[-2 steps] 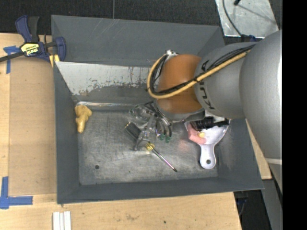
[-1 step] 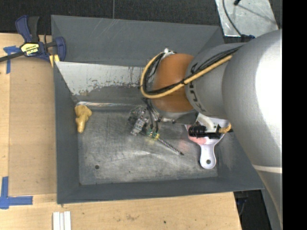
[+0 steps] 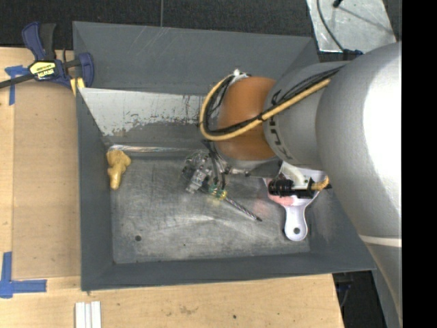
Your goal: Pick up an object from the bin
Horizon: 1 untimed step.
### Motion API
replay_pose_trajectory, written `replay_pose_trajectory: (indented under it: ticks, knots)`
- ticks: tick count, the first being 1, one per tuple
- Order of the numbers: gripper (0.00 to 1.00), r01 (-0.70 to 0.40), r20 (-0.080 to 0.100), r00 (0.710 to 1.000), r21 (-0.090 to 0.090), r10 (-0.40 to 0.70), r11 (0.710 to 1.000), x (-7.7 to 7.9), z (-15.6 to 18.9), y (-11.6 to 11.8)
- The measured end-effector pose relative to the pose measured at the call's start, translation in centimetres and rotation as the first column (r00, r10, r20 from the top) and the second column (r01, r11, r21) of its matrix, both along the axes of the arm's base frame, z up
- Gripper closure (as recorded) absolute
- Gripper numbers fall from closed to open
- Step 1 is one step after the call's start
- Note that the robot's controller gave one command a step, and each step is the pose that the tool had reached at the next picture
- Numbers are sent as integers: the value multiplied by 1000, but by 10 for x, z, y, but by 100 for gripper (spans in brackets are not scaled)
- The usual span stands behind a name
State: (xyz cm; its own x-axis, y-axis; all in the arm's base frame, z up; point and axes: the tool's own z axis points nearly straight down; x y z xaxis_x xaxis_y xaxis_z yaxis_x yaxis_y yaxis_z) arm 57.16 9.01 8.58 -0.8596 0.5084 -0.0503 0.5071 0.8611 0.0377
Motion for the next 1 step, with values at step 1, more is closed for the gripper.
replay_pose_trajectory:
  ticks: [1]
  knots:
    - [100,-1,-12,1000,-1,1,1000,-1,5,0]
